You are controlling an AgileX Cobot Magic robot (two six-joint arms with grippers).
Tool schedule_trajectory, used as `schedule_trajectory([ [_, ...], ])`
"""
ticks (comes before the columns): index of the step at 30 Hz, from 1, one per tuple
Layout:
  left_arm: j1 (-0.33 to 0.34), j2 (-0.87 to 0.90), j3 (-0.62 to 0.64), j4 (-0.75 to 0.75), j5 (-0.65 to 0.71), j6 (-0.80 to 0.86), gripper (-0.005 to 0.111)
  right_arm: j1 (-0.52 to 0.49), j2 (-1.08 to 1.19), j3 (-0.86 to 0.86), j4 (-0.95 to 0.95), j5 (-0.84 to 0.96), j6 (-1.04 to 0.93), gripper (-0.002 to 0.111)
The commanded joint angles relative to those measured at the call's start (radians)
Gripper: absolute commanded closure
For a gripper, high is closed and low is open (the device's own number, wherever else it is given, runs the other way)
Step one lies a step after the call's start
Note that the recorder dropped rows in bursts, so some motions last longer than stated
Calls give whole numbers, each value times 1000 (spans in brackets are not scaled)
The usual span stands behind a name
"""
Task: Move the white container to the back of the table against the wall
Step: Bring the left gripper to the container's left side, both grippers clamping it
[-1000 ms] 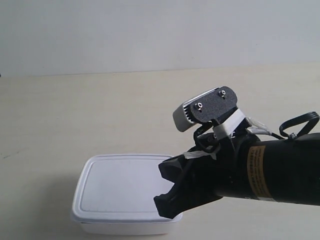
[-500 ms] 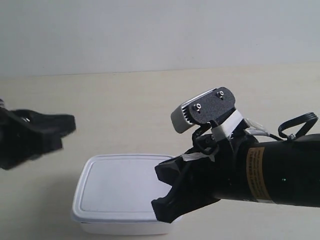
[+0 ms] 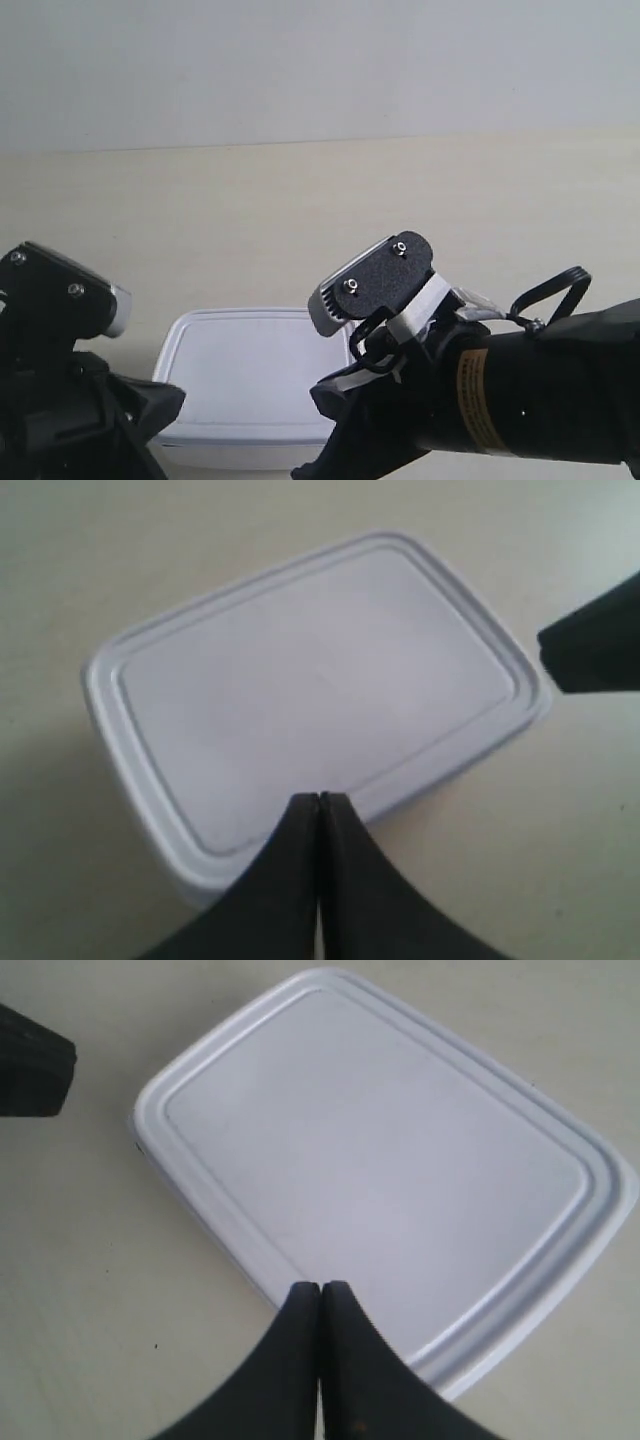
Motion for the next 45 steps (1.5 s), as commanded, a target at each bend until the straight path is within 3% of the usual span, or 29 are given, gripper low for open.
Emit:
schedule_trajectory([
  [1,-15,1,47,-98,83,73,107,2,6,27,-2,-4,-3,108],
  [10,-15,1,112,-136,-101,69,107,2,6,82,-6,-97,42,108],
  [24,-15,177,114,-131,-194,64,107,2,99,94,-8,-126,86,108],
  [36,-9,271,45,-38,-129,12,107,2,150,47,-5,-74,86,108],
  [45,67,344,7,2,-114,11,107,2,150,45,1,-30,86,108],
])
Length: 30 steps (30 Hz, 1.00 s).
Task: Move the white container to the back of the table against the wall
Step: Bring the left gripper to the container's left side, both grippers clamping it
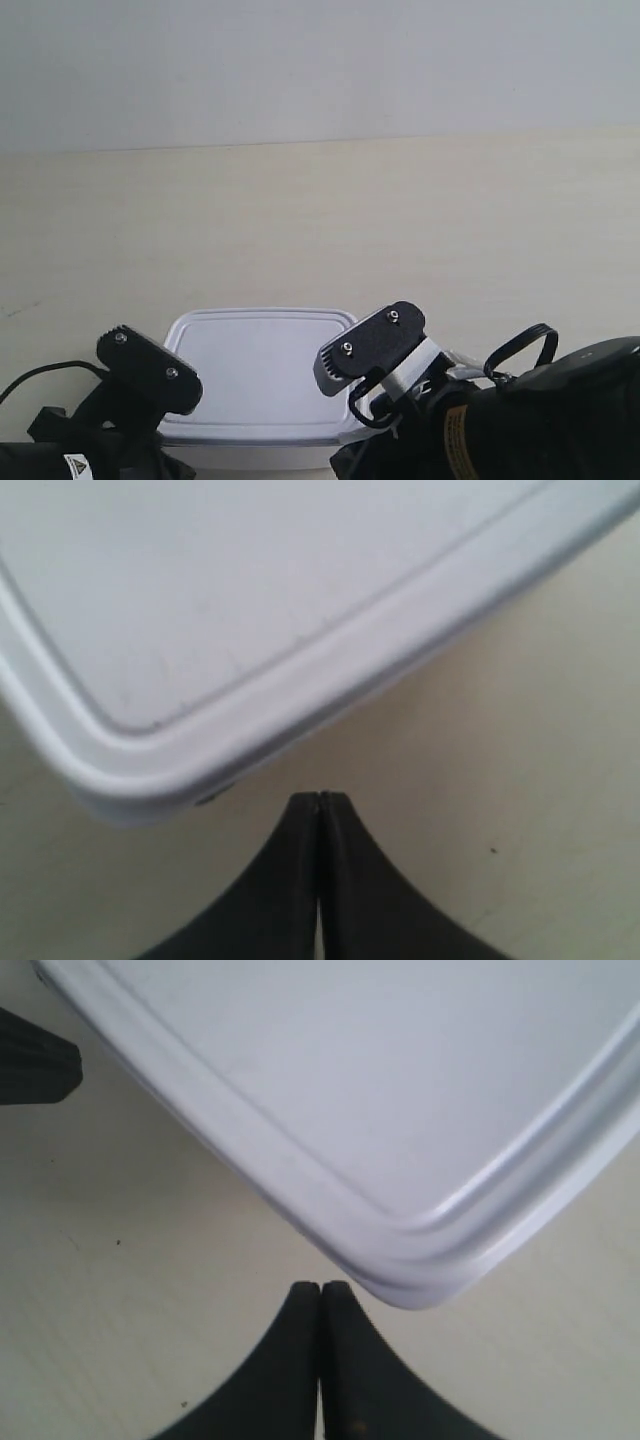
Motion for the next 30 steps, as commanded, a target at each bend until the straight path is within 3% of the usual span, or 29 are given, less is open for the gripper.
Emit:
schedule_trajectory([
  [1,40,27,-17,24,13,-9,107,2,2,-7,1,28,1,108],
  [15,112,32,-29,53,-33,-23,107,2,20,-53,-1,87,1,108],
  [30,116,124,-141,114,36,-34,107,2,107,-127,-3,167,1,108],
])
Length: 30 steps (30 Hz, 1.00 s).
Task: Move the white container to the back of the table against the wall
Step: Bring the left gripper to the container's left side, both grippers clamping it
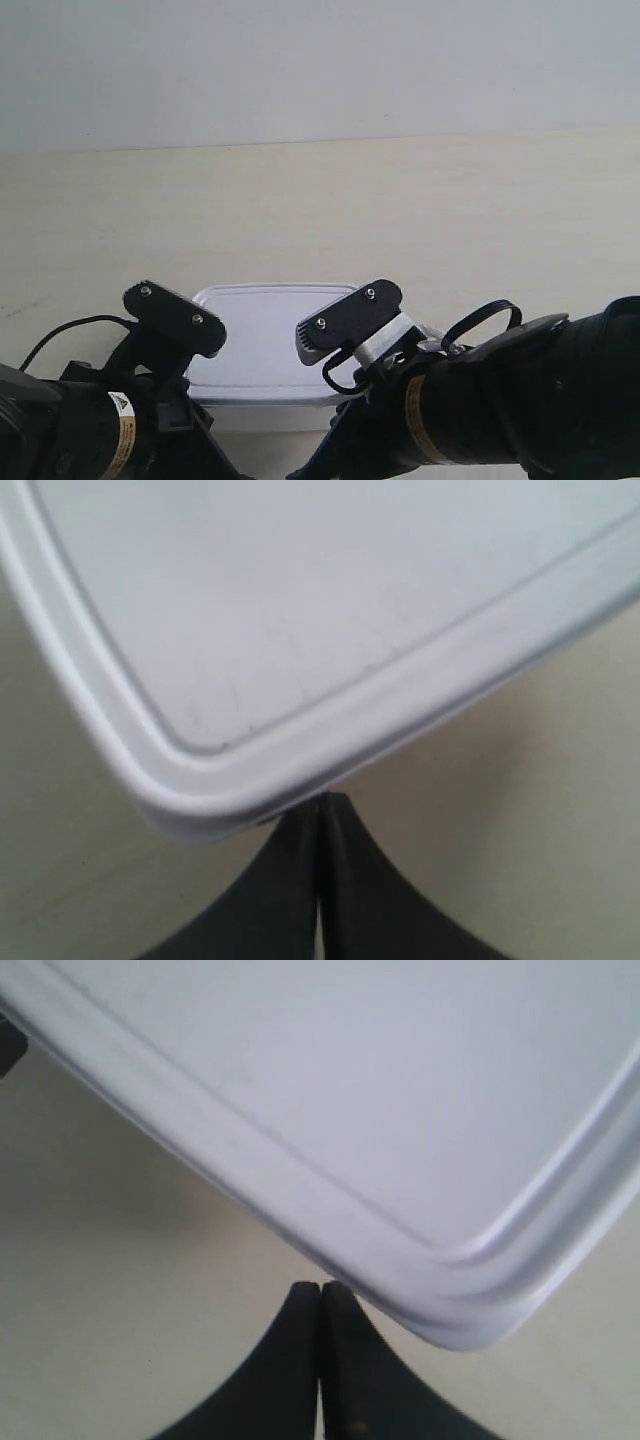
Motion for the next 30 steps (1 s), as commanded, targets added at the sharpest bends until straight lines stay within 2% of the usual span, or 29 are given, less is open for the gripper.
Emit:
schedule_trajectory([
  [1,13,30,-43,30,39,-12,107,2,3,-24,-4,32,1,108],
  [3,46,50,-53,40,37,-14,107,2,3,-33,-4,100,1,108],
  [8,137,71,-63,70,-56,-15,107,2,7,-41,-38,135,1,108],
  [11,165,71,-63,75,-93,-15,107,2,24,-60,-42,143,1,108],
  [18,201,71,-70,92,-112,-15,107,2,62,-102,-44,168,-2,108],
  [30,212,136,-159,96,-107,-14,107,2,117,-194,-54,275,-25,108],
])
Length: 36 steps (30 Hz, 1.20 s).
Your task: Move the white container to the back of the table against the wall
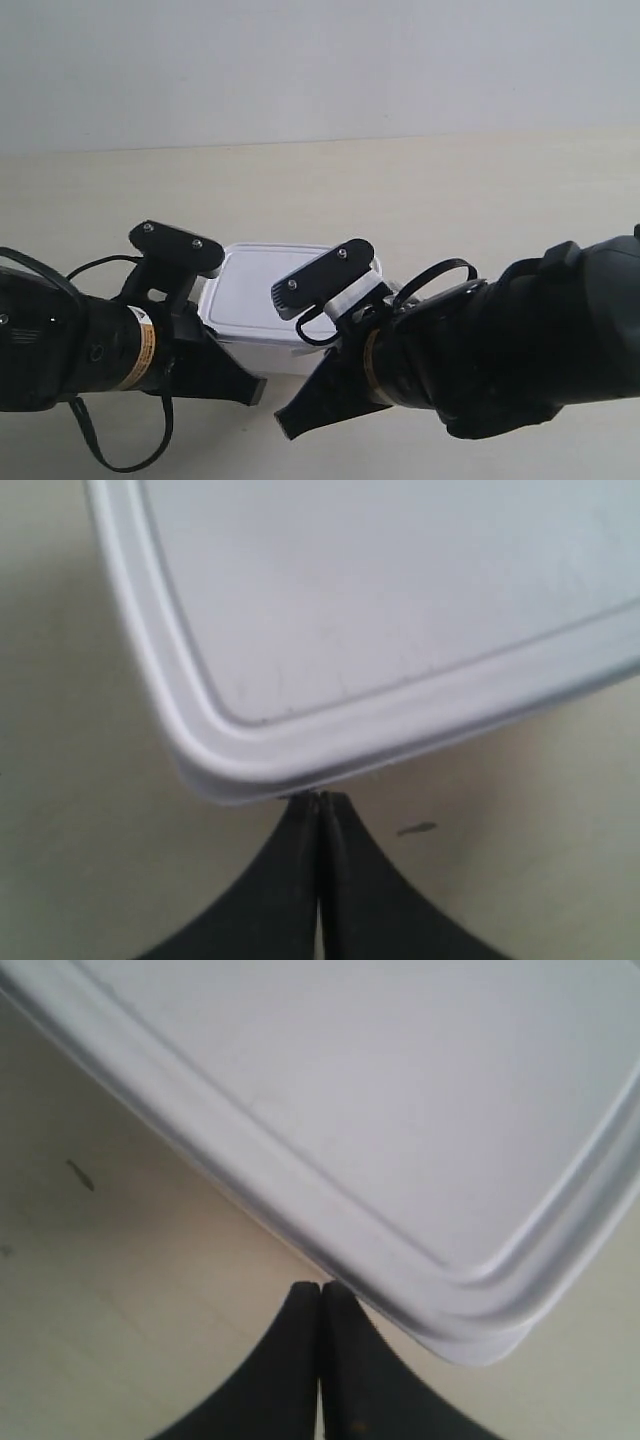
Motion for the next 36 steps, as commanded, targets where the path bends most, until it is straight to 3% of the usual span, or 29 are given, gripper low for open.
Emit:
schedule_trajectory([
  [1,3,48,-32,11,8,-5,107,2,6,-36,-11,59,-19,108],
  [7,5,97,-81,26,20,-5,107,2,62,-85,-8,151,-59,108],
  [11,49,120,-94,33,1,-11,107,2,94,-97,-42,206,-63,108],
  [22,136,143,-126,38,-99,-11,107,-77,96,-97,-112,126,-37,108],
  [36,142,231,-215,49,-134,-10,107,-107,96,-97,-224,128,19,108],
])
